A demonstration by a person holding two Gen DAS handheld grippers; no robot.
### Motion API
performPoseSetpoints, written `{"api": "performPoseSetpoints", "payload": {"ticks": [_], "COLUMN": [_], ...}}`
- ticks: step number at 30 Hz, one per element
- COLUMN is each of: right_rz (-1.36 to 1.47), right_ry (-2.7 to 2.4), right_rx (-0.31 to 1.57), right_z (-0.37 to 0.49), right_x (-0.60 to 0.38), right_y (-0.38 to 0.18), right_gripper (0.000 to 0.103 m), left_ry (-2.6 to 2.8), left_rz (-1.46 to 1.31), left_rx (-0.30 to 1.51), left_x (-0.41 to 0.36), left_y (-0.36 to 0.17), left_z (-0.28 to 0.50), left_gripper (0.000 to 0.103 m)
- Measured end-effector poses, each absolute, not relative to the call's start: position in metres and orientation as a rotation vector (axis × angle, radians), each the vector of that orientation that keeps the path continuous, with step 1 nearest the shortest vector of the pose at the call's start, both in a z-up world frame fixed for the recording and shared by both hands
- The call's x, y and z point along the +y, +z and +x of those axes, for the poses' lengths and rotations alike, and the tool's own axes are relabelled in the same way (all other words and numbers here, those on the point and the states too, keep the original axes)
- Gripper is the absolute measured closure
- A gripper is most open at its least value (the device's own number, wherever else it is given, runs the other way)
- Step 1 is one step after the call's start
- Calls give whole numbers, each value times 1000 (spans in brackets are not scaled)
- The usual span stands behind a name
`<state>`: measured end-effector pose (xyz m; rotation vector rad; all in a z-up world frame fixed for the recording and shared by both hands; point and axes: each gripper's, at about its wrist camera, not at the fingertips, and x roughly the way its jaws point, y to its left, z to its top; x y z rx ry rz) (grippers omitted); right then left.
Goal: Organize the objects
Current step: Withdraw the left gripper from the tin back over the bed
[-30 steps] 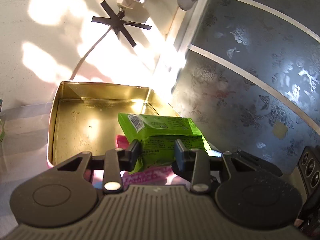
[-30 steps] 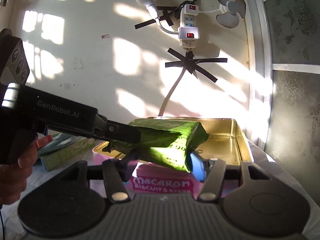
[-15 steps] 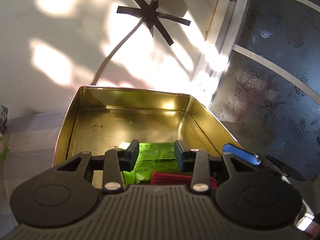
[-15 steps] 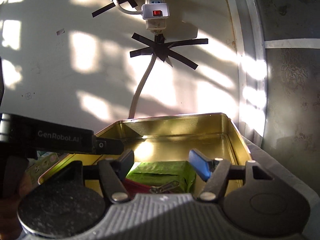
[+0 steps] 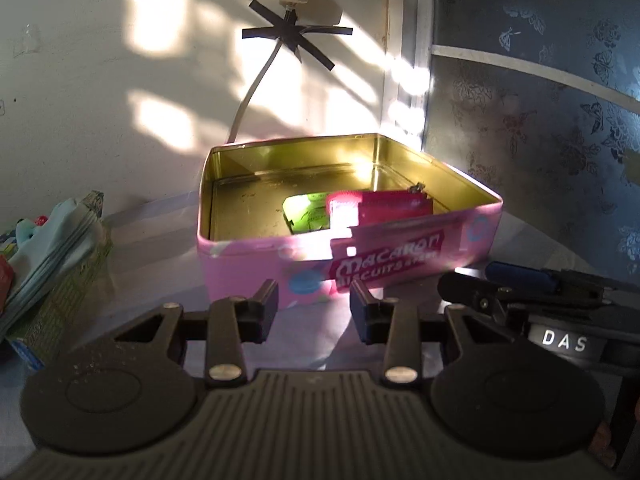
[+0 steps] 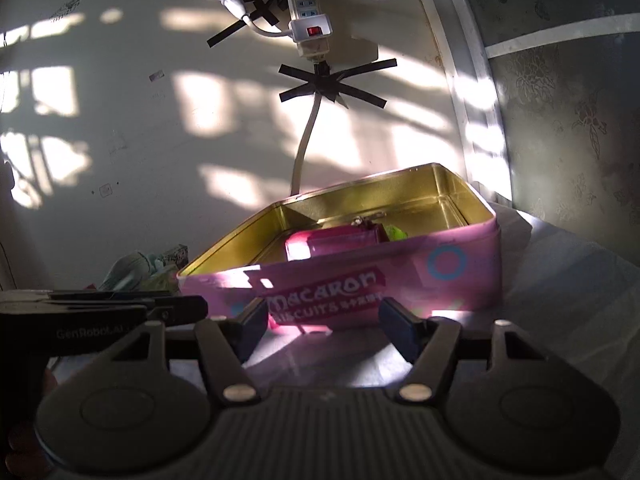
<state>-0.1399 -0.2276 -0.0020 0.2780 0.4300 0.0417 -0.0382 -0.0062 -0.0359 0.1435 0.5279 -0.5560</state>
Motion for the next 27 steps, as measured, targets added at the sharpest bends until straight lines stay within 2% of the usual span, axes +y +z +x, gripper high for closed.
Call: {"api": "performPoseSetpoints", "payload": {"ticks": [6,22,27], "right_rz": [302,144,92], "right_ry": [87,340,440], "right_rx": [611,704,734], "right_z": [-136,-128,-120], "right_x": [-208,-87,-45], "right_y": [-27,-18,-16], "right_gripper": [39,37,41], "left_ry": [-442,-173,-91], "left_rz": [189,147,93], "left_rx": [632,607,598], "left_x": [30,158,205], "left_y": [-69,-78,-80], "left_z": [-38,-46,-42], "left_gripper": [61,58,56]}}
